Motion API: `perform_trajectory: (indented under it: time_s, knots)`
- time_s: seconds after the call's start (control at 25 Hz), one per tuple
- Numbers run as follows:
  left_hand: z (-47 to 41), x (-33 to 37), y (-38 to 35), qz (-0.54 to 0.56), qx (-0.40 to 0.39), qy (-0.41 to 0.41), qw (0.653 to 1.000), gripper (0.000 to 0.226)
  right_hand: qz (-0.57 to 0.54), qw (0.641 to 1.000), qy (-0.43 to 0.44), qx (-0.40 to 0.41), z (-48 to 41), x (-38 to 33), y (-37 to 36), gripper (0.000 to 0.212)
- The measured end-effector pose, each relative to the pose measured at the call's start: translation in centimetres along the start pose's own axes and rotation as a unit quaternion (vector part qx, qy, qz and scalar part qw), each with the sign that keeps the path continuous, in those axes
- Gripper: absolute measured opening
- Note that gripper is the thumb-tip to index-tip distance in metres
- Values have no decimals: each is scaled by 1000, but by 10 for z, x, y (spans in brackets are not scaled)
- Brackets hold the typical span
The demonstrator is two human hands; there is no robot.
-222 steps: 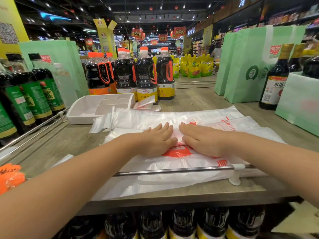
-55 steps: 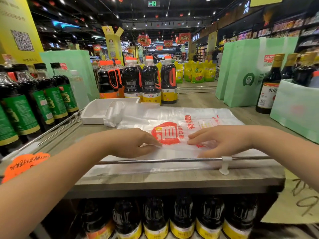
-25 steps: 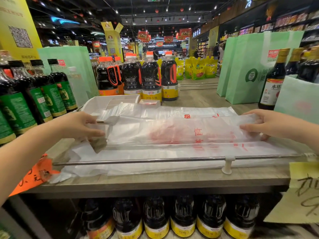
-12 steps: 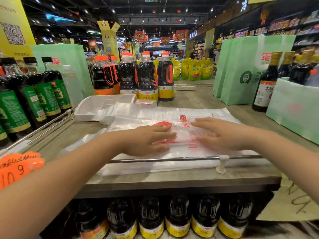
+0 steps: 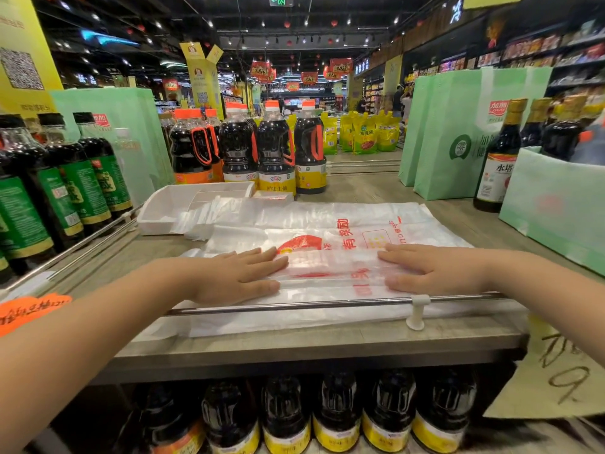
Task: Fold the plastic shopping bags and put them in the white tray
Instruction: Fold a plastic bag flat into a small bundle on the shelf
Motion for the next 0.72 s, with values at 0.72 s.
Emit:
perform_trajectory:
  time_s: [0.72]
  knots:
    - [24,-1,31,17,171,-64,983,32,36,979,111,167,3,-29,26,30]
Point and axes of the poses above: each hand's wrist, its own z-axis away from the middle knuckle, its own y-axis out of the back of the hand, x = y × z, the point moved 5 cm from there along -z, towards the middle knuckle, and after that the axes turned 13 degrees about -x, right-handed, at the moved point
